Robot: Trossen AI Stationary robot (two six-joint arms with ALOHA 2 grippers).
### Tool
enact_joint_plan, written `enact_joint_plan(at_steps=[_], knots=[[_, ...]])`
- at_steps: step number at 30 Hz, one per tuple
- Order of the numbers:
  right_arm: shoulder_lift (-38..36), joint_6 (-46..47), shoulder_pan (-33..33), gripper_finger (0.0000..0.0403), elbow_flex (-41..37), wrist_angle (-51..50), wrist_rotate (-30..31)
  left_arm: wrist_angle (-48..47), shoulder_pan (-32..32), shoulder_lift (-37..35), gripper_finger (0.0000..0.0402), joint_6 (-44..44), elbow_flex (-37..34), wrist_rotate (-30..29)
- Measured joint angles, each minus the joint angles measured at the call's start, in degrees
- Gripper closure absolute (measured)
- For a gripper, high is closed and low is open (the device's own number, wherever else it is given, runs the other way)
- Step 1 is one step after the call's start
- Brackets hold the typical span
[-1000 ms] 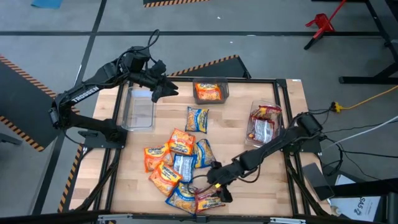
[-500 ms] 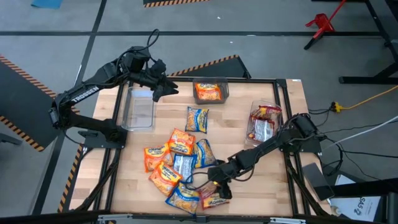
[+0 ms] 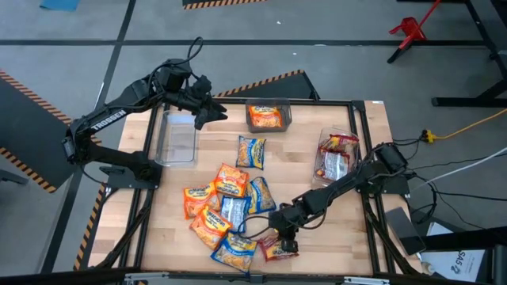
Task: Sort Maruchan noodles
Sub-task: Put the red noodle pack into the right transparent bin
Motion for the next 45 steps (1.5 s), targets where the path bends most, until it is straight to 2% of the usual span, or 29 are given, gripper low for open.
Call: enact_joint_plan(at_steps=[7,13,16,19,23,27,32,36,41,45], knots=[[-8.86,4.33,-0.94,0.0403,-0.08,-8.78,8.01,0.04,0.02,0.0,0.0223,0.0,-0.01,-0.02],[-20.1,7.95,-2.48,0.0403,-0.04,-18.65,16.18,0.06,0.01,0.0,0.0223,0.07,0.01,-0.02],[-24.96,8.61,-3.15,0.0401,-0.02,-21.64,18.06,0.06,0.0,0.0,0.0223,0.42,0.01,-0.15],[-26.84,8.11,-2.97,0.0388,0.05,-20.73,18.56,0.04,0.0,0.0,0.0223,0.46,0.0,-0.52],[-25.28,2.76,-0.19,0.0336,0.1,-18.35,15.81,0.04,0.02,0.0,0.0223,0.48,0.0,-1.72],[-20.49,-3.77,3.33,0.0258,0.04,-11.65,17.69,0.03,0.0,0.01,0.0223,0.68,0.01,-1.84],[-12.43,-5.04,4.59,0.0158,0.07,-2.22,18.27,-0.28,0.02,0.03,0.0223,0.87,-0.02,-1.94],[-7.09,-4.74,4.05,0.0096,0.05,0.43,16.95,-0.34,0.0,0.02,0.0223,0.92,-0.01,-2.82],[-1.8,-4.44,2.34,0.0058,0.05,1.13,15.7,-0.44,0.01,0.02,0.0223,0.99,-0.01,-3.7],[-0.34,-0.67,0.35,0.0063,0.16,-0.08,12.12,-0.68,0.02,0.02,0.0223,1.12,0.01,-3.93]])
